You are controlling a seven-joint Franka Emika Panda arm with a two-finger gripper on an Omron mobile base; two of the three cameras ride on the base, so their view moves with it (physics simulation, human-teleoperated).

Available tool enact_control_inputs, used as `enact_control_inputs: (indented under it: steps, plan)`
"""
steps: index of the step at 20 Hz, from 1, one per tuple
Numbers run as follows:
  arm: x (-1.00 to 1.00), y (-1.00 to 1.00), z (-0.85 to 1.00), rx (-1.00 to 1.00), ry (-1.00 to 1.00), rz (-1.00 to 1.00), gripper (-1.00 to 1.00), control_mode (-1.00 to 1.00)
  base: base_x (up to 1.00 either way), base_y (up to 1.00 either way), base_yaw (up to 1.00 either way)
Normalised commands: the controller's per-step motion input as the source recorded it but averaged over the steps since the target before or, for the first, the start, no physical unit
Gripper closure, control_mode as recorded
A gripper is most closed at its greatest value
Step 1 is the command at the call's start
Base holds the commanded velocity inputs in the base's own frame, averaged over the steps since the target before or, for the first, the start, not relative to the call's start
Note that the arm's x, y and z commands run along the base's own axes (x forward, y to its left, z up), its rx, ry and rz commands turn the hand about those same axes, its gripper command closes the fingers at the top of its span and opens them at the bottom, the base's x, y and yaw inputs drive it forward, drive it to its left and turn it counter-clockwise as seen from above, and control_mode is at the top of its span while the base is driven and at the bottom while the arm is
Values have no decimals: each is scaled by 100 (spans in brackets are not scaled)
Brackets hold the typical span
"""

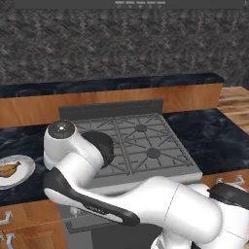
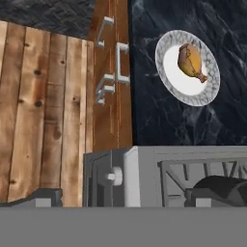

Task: Retrieve the frozen meat and place it in the pot on a burner. Then turn the burner on.

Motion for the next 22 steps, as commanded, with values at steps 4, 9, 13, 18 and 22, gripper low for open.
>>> enact_control_inputs:
  steps: [4,9,13,18,22]
  plan:
    - [-9,31,-3,0,-13,0,-100,-100,0,0,0]
    - [0,38,0,3,3,0,-100,-100,0,0,0]
    - [3,36,0,7,14,0,-100,-100,0,0,0]
    - [9,28,0,5,10,0,-100,-100,0,0,0]
    - [16,7,-4,1,0,0,-100,-100,0,0,0]
